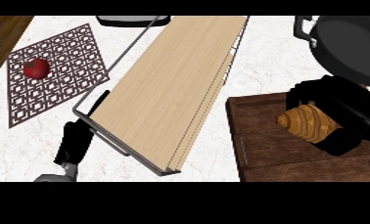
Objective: Pick the croissant from the tray and place it in the tiered shelf
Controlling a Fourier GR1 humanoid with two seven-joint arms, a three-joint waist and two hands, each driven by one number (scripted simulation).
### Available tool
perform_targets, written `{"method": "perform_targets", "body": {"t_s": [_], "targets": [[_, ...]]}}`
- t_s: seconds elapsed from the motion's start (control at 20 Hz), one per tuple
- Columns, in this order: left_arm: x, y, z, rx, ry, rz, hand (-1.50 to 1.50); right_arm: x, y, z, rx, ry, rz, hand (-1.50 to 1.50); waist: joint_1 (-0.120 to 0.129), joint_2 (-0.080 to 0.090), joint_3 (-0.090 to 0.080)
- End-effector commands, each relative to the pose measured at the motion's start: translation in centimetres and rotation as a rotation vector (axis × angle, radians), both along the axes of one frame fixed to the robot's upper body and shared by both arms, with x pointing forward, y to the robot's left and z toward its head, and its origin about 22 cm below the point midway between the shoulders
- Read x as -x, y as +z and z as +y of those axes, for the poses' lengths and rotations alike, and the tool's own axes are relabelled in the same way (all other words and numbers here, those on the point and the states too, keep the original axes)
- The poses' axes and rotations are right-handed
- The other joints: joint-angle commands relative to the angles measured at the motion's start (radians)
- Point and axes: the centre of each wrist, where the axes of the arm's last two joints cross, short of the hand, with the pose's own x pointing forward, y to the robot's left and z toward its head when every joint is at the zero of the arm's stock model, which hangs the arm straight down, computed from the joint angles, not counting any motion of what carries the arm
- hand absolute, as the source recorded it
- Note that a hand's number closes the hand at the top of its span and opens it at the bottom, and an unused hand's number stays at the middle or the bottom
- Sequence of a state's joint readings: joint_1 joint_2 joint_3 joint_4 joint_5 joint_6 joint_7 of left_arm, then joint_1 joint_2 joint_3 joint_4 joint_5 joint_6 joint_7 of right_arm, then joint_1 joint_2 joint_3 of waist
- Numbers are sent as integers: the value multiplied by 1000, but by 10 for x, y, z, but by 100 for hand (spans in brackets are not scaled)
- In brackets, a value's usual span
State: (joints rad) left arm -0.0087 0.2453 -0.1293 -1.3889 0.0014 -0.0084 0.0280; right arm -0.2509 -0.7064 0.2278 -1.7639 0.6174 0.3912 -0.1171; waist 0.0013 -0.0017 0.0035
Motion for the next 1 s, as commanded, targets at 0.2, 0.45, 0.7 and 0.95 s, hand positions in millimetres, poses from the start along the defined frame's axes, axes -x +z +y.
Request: {"method": "perform_targets", "body": {"t_s": [0.2,0.45,0.7,0.95], "targets": [[4,-2,7,-8,-5,28,0,-17,68,-26,-408,74,-117,150,3,-1,-4],[-7,-9,11,8,15,14,0,-19,110,-38,-470,51,-110,150,-1,2,-4],[0,7,-12,-13,-5,29,0,-41,151,38,-473,13,-143,150,15,1,-5],[-4,-4,-4,8,-11,16,0,-65,156,81,-485,-37,-181,150,14,3,-4]]}}
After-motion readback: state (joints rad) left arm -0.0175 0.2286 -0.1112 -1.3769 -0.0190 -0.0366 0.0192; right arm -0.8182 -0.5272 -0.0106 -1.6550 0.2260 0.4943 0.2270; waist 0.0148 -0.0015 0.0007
